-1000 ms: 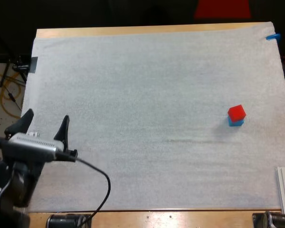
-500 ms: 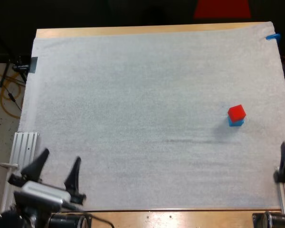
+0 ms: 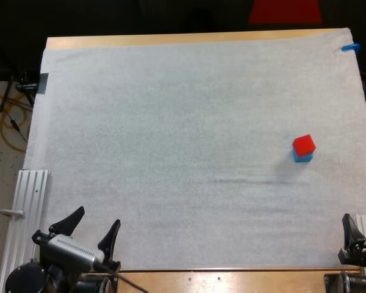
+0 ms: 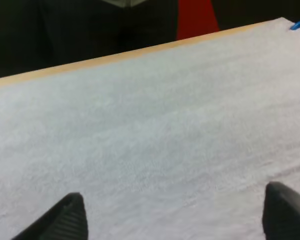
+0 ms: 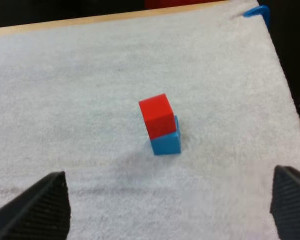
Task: Stack red cube on blue cube
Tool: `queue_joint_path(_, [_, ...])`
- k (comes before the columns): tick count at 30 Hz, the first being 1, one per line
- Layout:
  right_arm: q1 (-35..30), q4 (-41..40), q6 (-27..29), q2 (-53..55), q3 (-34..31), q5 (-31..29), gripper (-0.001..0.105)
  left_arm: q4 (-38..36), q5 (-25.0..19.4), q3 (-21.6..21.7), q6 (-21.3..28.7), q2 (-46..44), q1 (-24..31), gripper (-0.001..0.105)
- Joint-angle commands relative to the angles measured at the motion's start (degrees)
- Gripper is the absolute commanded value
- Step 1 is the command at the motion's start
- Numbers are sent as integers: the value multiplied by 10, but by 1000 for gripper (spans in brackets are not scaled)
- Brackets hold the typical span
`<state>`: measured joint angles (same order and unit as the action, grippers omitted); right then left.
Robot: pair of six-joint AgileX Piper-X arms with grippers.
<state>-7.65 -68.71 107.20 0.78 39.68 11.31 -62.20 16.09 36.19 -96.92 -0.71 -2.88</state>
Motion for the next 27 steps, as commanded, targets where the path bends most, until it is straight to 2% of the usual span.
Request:
queue_joint_path(1, [0,20,15,23,-4,10,79,10,-25,-10,-2,-80,1,69])
queue_joint_path(4, [0,67,20,23,-23,10,79,45,-72,-36,-2,-80,1,69])
queue_joint_path(6, [0,78,20,23,-35,10,79,65,-80,-51,-2,-80,1,69])
queue_joint_path(12, [0,55,19,23,-72,10,79,69,-81,-83,-4,-80,1,69])
queue_joint_path(27, [0,63,14,21,-80,9,79,69,-81,-83,-5,-80,1,69])
